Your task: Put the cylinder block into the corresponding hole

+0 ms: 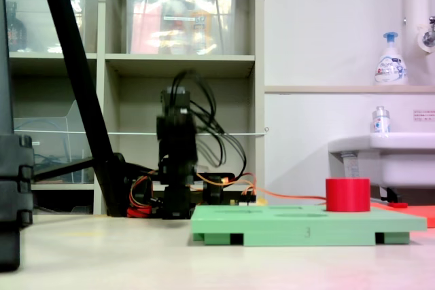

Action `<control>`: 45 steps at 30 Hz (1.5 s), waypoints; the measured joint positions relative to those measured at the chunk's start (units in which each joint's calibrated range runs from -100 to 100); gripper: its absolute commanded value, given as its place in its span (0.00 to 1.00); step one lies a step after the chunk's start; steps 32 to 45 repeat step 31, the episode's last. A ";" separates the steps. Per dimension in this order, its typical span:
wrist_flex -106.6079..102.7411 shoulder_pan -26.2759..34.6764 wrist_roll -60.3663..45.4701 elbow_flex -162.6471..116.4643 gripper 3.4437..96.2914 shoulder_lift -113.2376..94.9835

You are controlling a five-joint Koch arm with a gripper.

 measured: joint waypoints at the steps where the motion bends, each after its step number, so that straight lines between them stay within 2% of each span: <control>1: 0.00 -0.24 -0.29 -3.63 0.47 0.00; 7: 3.82 0.15 -1.90 -23.52 0.47 -0.55; 16: 1.47 -0.05 -3.13 -23.42 0.50 -0.55; 45: 1.08 -0.73 -3.13 -23.32 0.50 -0.55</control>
